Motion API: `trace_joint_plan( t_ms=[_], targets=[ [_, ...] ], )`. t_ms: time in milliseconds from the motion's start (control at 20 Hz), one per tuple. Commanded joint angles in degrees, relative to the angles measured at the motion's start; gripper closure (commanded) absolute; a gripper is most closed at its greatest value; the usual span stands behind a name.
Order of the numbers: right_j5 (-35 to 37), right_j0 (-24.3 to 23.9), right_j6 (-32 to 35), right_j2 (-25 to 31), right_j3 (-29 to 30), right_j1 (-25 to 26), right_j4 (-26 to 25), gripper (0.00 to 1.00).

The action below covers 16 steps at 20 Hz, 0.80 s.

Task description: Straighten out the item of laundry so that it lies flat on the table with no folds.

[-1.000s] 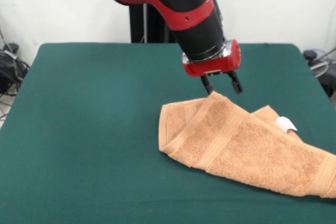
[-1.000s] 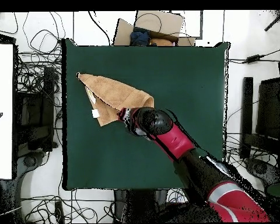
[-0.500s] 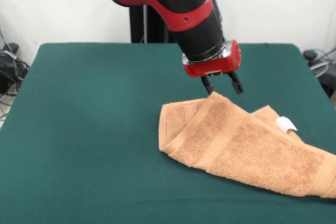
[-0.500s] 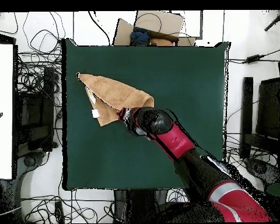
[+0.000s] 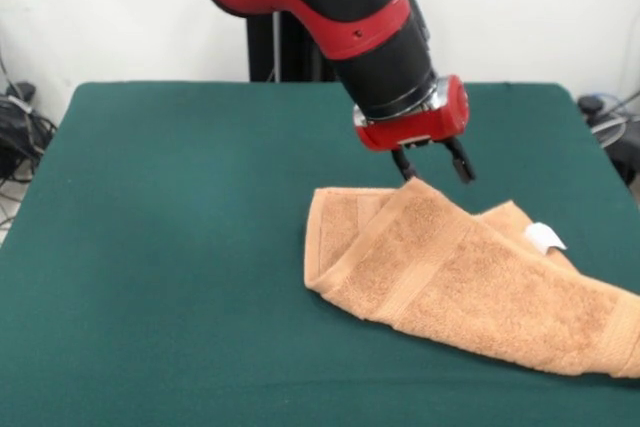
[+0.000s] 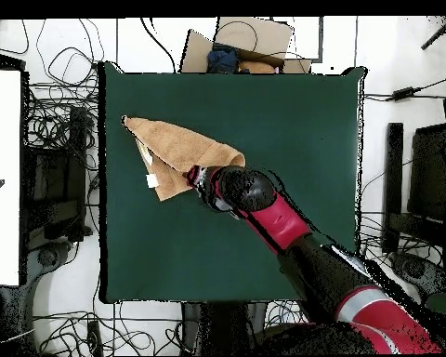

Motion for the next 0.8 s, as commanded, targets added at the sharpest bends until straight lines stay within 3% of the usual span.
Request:
trace_joint_plan(
  t_ms=[50, 800],
  targets=[
    [-9.3, -2.1, 13.3, 7.9, -1.5, 3.6, 1.4, 0.00],
    [-10.9, -2.2, 14.4, 8.7, -1.3, 4.0, 1.2, 0.00]
  ],
)
